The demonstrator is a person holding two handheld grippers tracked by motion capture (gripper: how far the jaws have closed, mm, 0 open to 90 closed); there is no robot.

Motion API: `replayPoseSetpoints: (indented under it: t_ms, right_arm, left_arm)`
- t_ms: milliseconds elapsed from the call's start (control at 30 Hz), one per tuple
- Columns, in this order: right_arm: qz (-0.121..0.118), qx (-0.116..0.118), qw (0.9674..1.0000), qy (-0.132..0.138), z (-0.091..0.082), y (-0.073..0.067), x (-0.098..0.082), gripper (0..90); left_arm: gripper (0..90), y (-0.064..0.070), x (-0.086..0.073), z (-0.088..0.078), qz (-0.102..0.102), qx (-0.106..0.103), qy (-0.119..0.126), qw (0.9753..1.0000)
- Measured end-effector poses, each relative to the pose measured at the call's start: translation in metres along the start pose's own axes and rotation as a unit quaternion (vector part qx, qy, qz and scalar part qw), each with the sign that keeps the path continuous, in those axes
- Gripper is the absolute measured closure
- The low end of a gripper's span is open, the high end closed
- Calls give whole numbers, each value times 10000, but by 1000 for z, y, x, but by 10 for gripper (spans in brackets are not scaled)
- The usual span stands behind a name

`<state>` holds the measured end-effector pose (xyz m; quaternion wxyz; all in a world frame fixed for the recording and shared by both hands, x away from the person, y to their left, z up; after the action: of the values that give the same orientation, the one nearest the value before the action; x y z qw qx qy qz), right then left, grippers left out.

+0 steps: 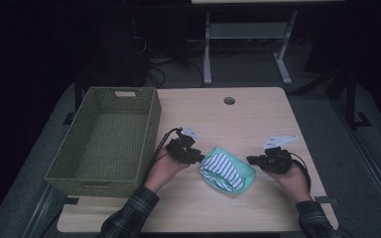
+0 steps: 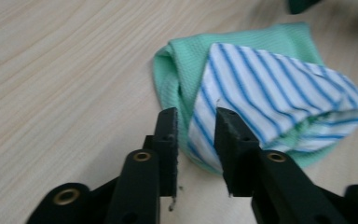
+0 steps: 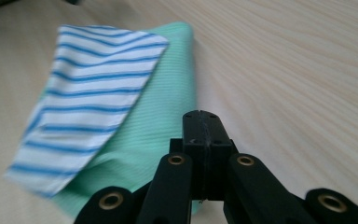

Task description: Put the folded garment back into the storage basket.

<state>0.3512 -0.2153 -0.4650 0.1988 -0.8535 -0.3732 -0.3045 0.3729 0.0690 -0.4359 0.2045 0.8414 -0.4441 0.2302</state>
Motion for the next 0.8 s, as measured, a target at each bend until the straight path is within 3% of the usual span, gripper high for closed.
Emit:
replayPoseSetpoints:
  t_ms: [233,433,800]
  right_arm:
    - [120,24,9997,-225,25,11,1,897]
    - [-12,116,9993,-358,25,-3,-3,897]
    - [-346,376,9979,-389,22,-38,-4,891]
  left_arm:
    - [584,17,-2,-8,151,-98,8,9998]
    - [544,33,-7,-7,262,-201,-67,9994]
    - [423,46,-12,-4,457,-204,-226,9985]
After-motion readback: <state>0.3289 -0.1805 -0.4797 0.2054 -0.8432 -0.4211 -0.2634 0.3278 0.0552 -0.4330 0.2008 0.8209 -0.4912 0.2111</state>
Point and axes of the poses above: each handheld gripper's, and its own axes: z roughly forward along the jaws, x roughly out of its top, y roughly to its right, the point moved 3 cm from there along z, roughly forward along the jaws, and after that the axes turned 5 degrees about -y, right-handed, at the moved point
